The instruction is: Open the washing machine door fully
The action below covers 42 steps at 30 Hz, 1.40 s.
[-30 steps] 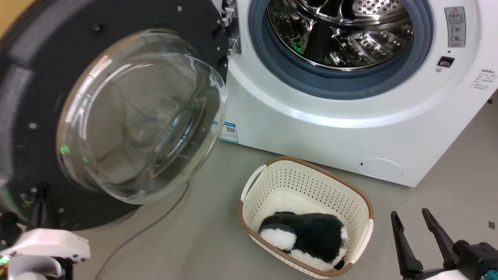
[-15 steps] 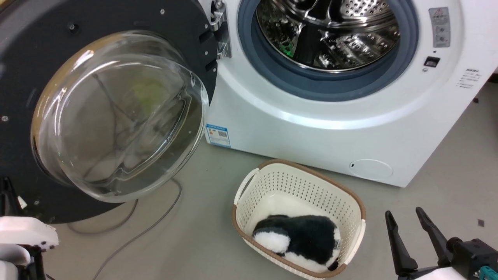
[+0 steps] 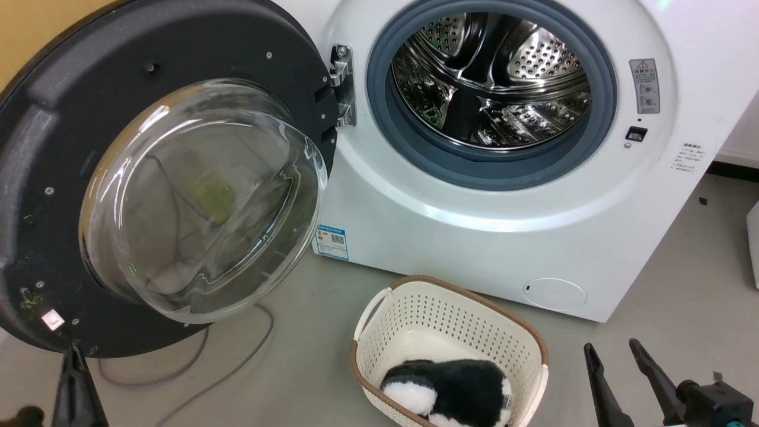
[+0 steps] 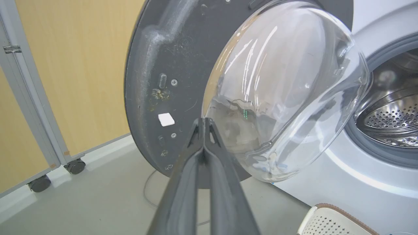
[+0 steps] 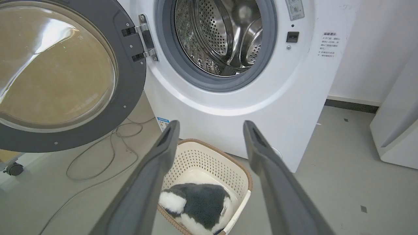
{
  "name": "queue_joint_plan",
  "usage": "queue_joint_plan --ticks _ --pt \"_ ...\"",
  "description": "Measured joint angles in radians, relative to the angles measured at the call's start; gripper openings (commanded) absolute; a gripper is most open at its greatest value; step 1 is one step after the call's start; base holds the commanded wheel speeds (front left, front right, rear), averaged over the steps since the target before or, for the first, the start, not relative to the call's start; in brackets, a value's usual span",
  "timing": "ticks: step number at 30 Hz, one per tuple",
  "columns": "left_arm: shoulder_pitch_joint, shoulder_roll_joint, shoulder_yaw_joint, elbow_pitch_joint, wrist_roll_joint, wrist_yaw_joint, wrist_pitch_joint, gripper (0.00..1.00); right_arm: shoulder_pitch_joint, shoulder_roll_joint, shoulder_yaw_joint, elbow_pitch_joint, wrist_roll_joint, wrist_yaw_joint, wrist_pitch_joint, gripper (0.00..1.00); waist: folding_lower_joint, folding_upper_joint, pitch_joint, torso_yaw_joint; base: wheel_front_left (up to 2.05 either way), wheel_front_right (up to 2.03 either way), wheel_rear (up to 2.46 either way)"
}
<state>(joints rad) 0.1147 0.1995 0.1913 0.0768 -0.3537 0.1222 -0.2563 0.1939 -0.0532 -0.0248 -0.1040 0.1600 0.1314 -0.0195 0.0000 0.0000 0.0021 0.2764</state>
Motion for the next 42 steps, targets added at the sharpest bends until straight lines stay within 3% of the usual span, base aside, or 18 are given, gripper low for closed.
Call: queue_joint_plan --ticks 2,10,17,31,42 --pt "0.042 -0.018 -0.011 -0.053 0.002 0.011 0.002 1.0 0.002 0.0 -0.001 0.0 0.0 0.0 0.0 1.0 0.0 0.0 -0.007 -0.001 0.0 0.0 0.0" --pt "0.112 -0.027 -0.097 -0.218 0.065 0.02 0.072 1.0 0.002 0.0 0.013 -0.009 -0.007 0.0 0.001 1.0 0.0 0.0 -0.016 -0.034 0.0 0.0 0.0" --pt "0.112 -0.035 -0.2 -0.275 0.117 0.016 0.135 1.0 0.001 0.0 0.029 -0.026 -0.016 0.0 0.003 1.0 0.0 0.0 -0.029 -0.102 0.0 0.0 0.0" --pt "0.042 -0.032 -0.308 -0.203 0.176 -0.001 0.199 1.0 0.0 0.0 0.032 -0.054 -0.038 0.0 0.035 1.0 0.0 0.0 -0.036 -0.303 0.0 0.0 0.0" --pt "0.042 -0.051 -0.31 -0.114 0.165 0.008 0.187 1.0 0.0 0.0 0.055 -0.042 -0.036 0.0 0.034 1.0 0.0 0.0 -0.017 -0.354 0.0 0.0 0.0"
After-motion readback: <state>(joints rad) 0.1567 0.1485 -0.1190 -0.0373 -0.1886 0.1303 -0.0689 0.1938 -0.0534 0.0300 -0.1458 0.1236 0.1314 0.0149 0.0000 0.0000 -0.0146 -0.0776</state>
